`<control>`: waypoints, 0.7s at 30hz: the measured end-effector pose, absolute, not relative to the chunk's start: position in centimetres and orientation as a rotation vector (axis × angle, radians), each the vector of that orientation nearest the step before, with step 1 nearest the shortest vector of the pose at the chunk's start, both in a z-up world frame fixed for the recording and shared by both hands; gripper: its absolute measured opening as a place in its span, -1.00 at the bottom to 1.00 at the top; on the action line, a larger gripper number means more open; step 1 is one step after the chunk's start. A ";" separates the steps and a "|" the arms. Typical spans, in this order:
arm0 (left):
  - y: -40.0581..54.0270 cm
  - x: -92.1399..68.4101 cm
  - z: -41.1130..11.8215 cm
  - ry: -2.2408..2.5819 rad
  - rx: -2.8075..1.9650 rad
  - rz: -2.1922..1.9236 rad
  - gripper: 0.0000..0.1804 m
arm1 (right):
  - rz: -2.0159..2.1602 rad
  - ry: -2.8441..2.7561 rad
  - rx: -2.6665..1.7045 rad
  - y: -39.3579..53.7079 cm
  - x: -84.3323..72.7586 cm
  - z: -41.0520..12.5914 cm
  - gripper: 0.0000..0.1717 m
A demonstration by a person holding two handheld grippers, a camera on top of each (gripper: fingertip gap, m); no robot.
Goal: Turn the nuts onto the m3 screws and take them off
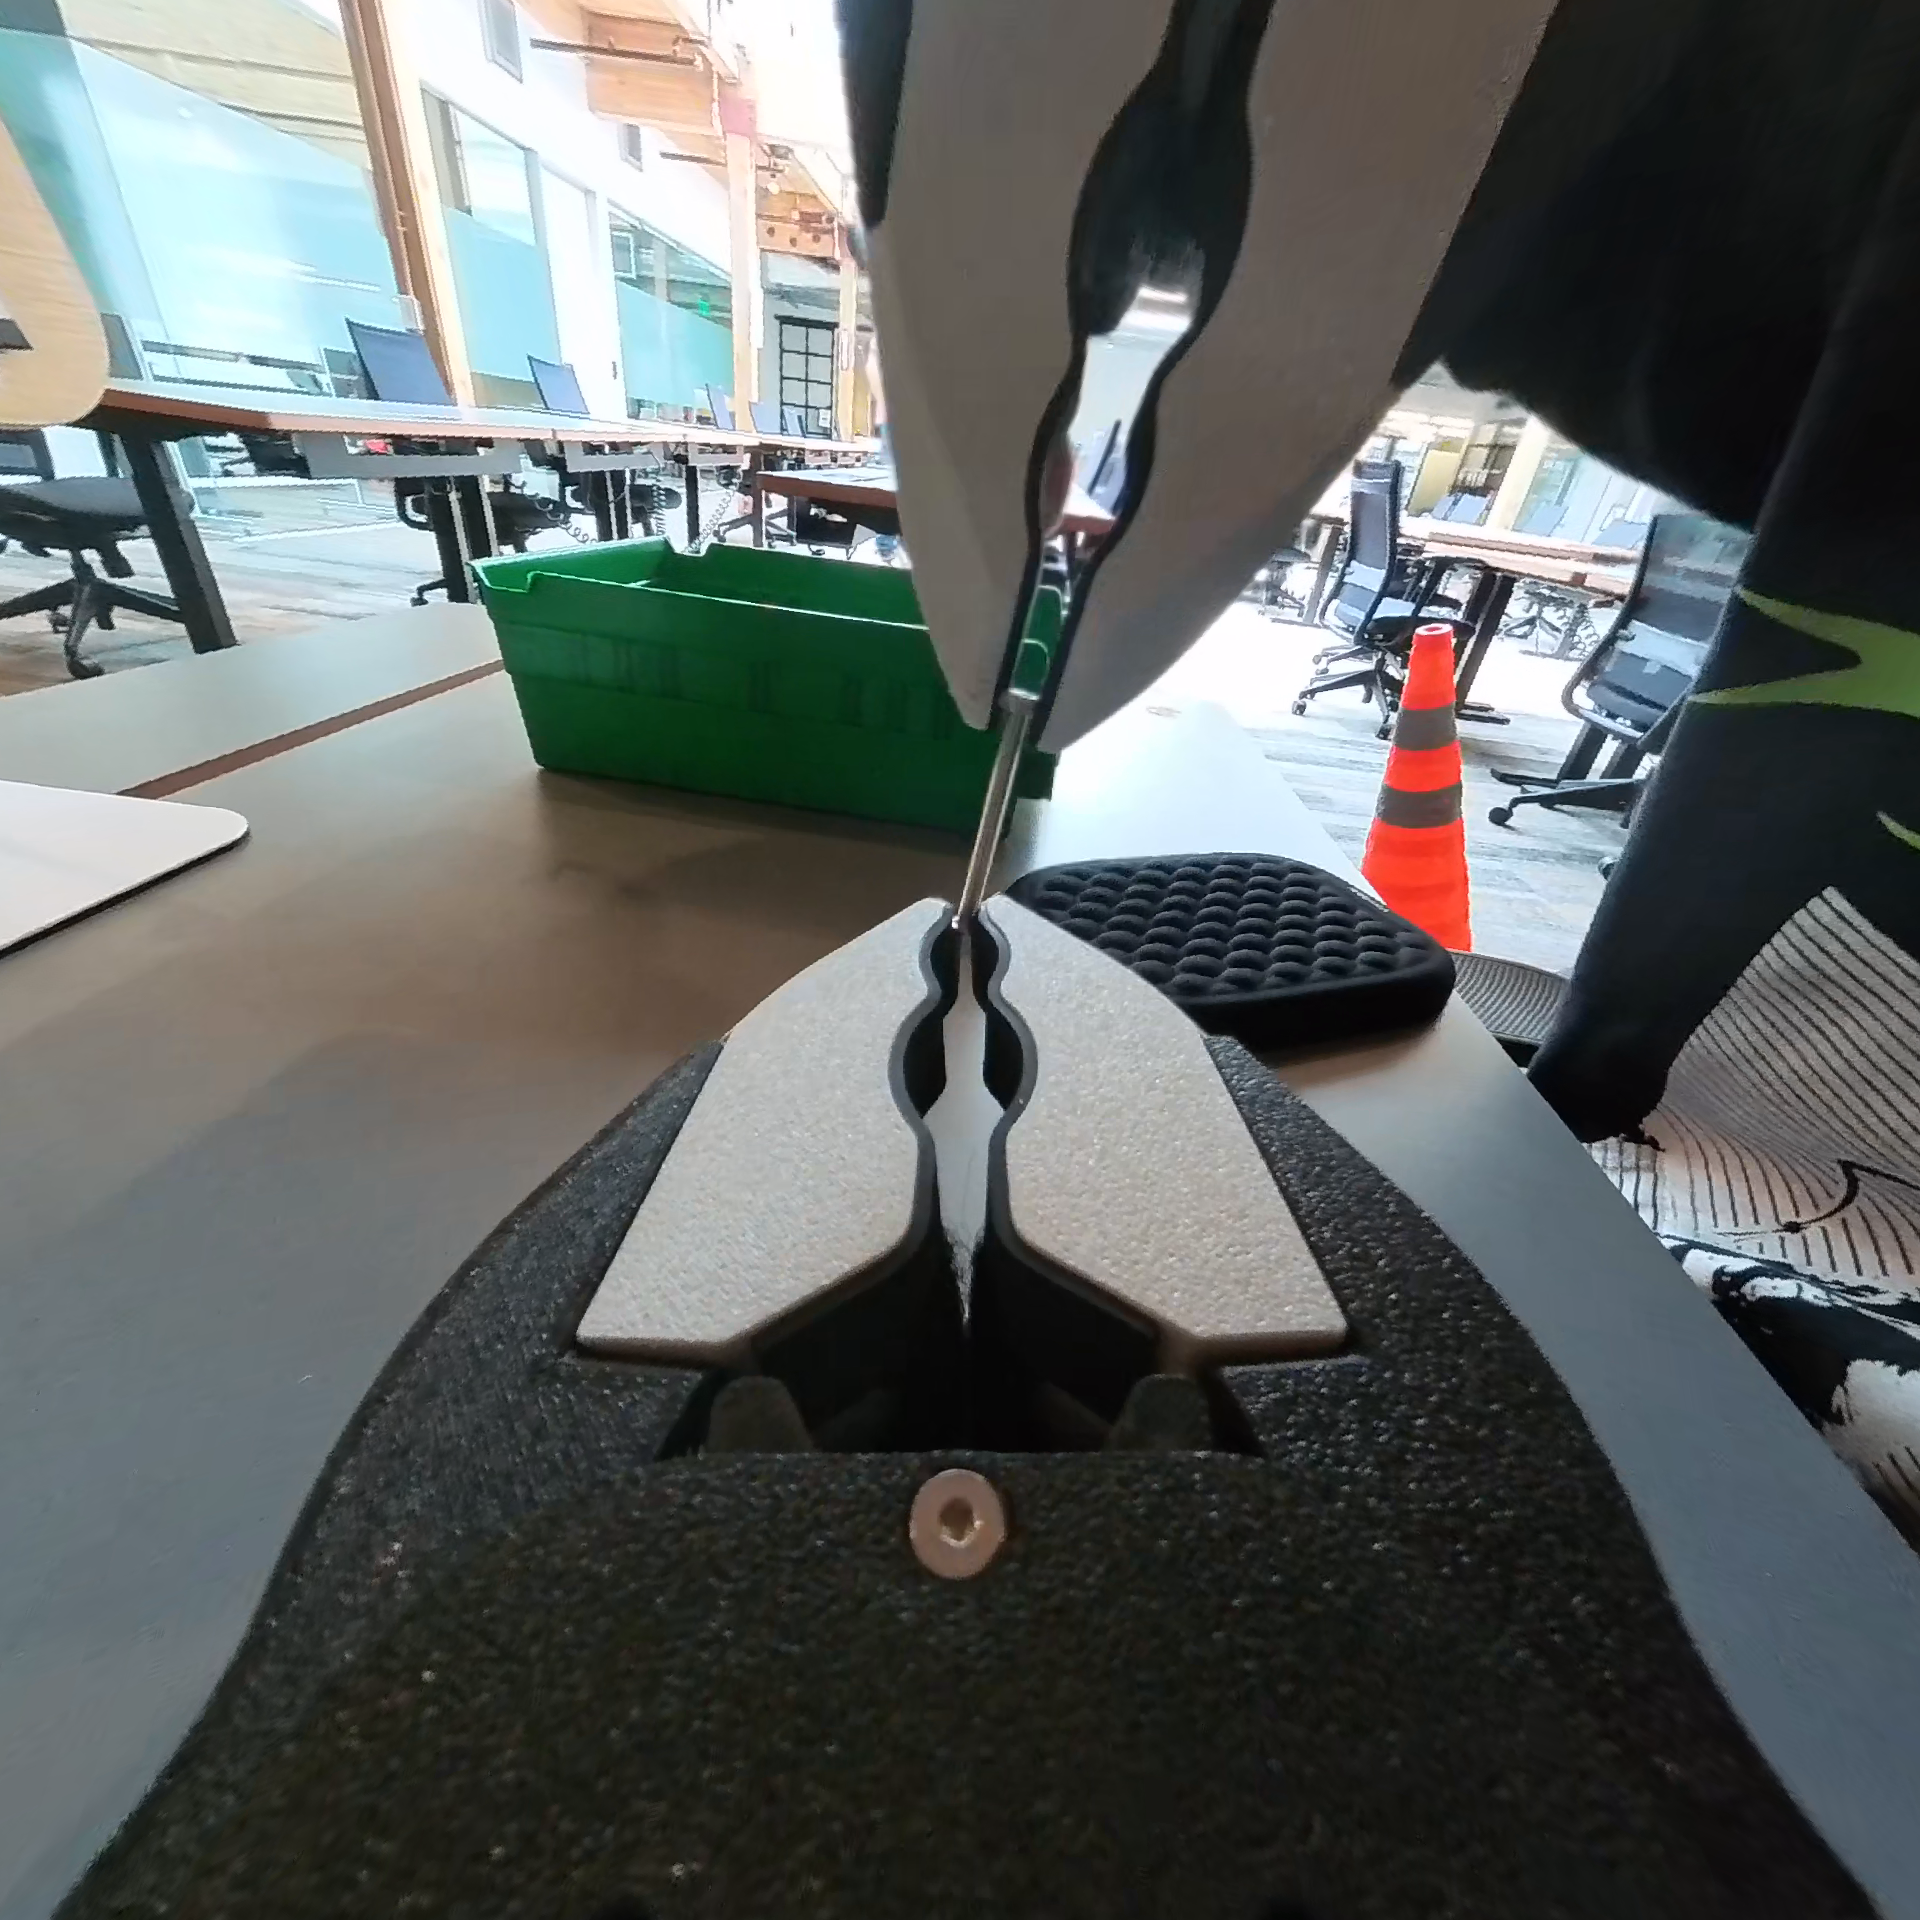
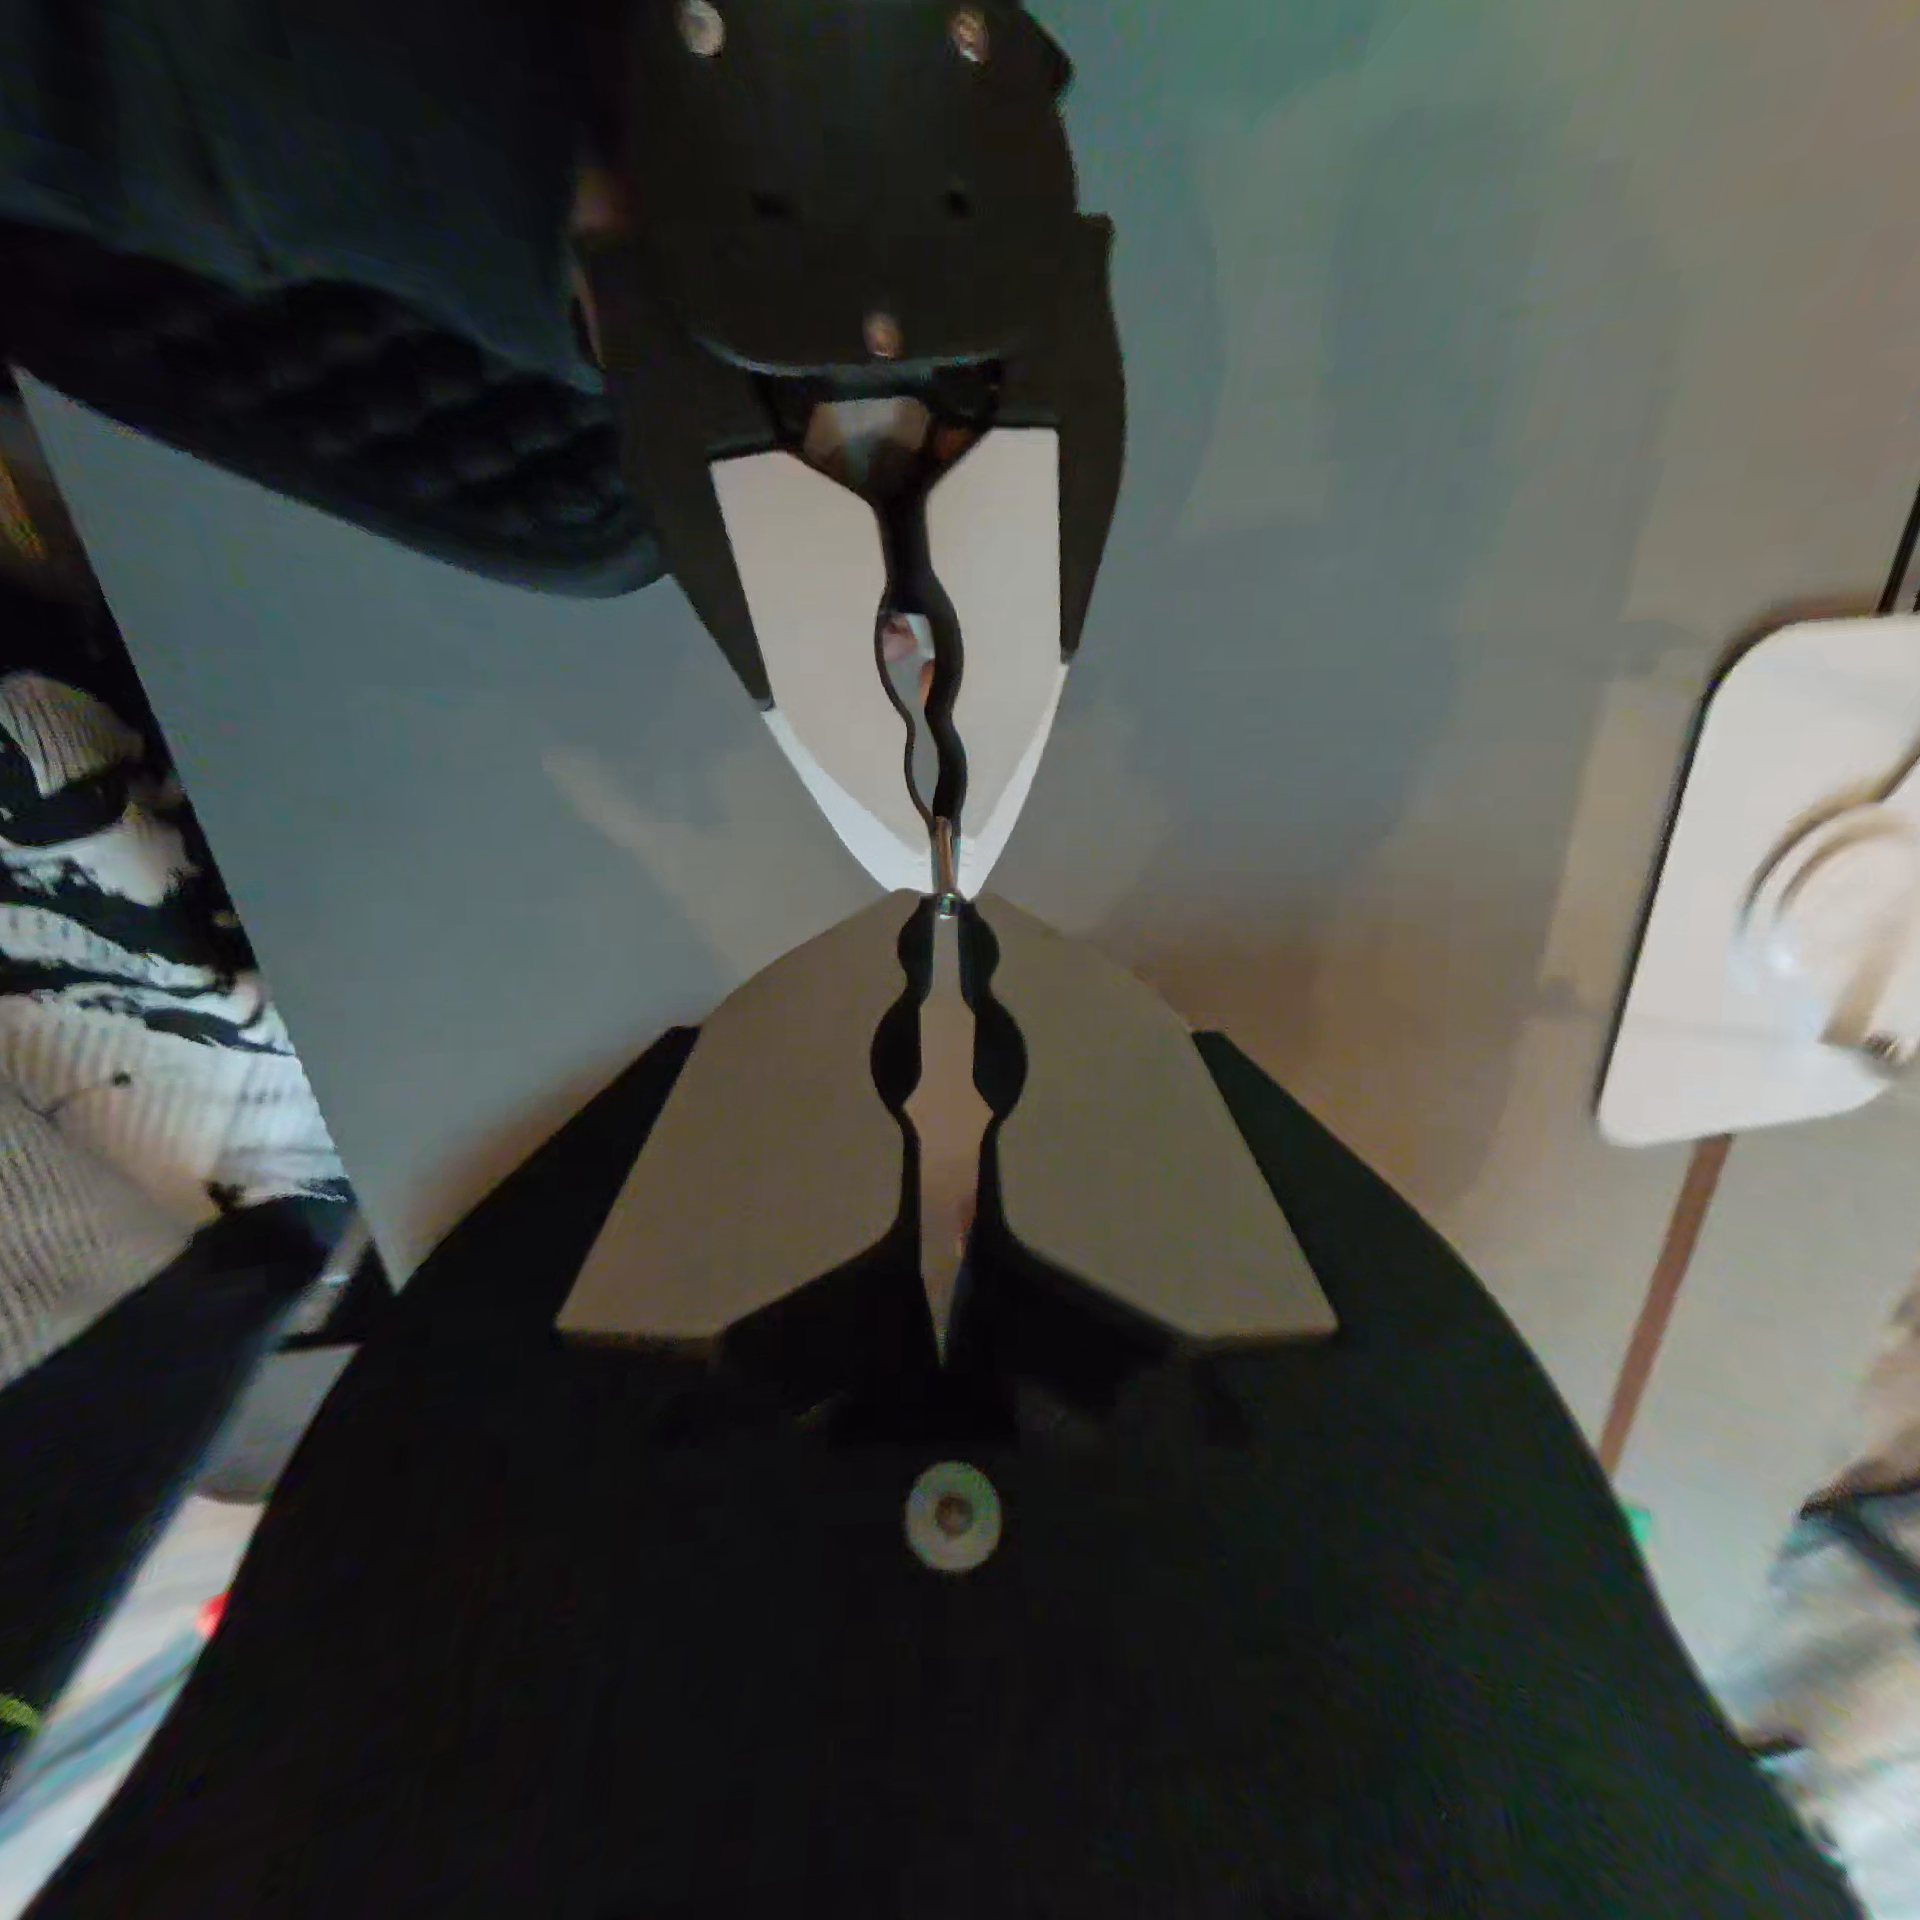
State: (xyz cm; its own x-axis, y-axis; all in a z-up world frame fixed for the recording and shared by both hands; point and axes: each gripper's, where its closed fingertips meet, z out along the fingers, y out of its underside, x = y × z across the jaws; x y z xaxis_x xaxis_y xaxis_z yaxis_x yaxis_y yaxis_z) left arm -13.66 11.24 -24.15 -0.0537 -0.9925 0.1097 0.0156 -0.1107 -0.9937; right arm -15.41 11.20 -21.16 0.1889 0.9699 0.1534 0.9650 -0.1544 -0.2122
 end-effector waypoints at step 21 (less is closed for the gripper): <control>11.3 -14.1 -23.5 1.120 -1.239 -1.451 -0.99 | 0.858 -0.977 -1.346 12.1 -14.6 -18.4 -0.50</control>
